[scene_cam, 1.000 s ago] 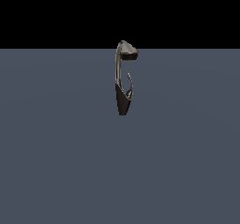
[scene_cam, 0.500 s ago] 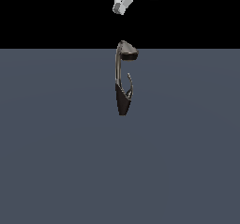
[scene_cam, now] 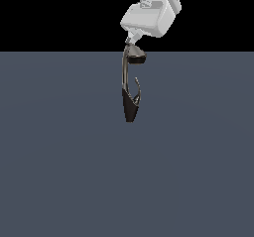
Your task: Turn on the faucet by rotating a designated handle.
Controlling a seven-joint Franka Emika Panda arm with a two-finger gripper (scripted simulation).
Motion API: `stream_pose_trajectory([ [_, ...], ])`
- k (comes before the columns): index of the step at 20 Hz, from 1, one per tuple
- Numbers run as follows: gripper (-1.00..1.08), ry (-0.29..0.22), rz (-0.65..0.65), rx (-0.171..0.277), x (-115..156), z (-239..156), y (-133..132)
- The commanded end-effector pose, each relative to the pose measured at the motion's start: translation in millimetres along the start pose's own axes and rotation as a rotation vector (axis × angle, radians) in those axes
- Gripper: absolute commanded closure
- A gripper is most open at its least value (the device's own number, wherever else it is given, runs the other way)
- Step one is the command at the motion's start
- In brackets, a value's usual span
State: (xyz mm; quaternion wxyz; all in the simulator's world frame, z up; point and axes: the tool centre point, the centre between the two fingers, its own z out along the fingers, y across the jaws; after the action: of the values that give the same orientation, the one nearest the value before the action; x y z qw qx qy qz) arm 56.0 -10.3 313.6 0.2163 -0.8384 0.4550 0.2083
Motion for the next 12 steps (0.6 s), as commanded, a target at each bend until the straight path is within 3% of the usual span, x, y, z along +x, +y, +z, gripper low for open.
stream_pose_trajectory([
  [1,1.08,-0.025,0.063,0.019,20,12,-6],
  [12,1.08,-0.123,0.303,0.084,97,64,-19],
])
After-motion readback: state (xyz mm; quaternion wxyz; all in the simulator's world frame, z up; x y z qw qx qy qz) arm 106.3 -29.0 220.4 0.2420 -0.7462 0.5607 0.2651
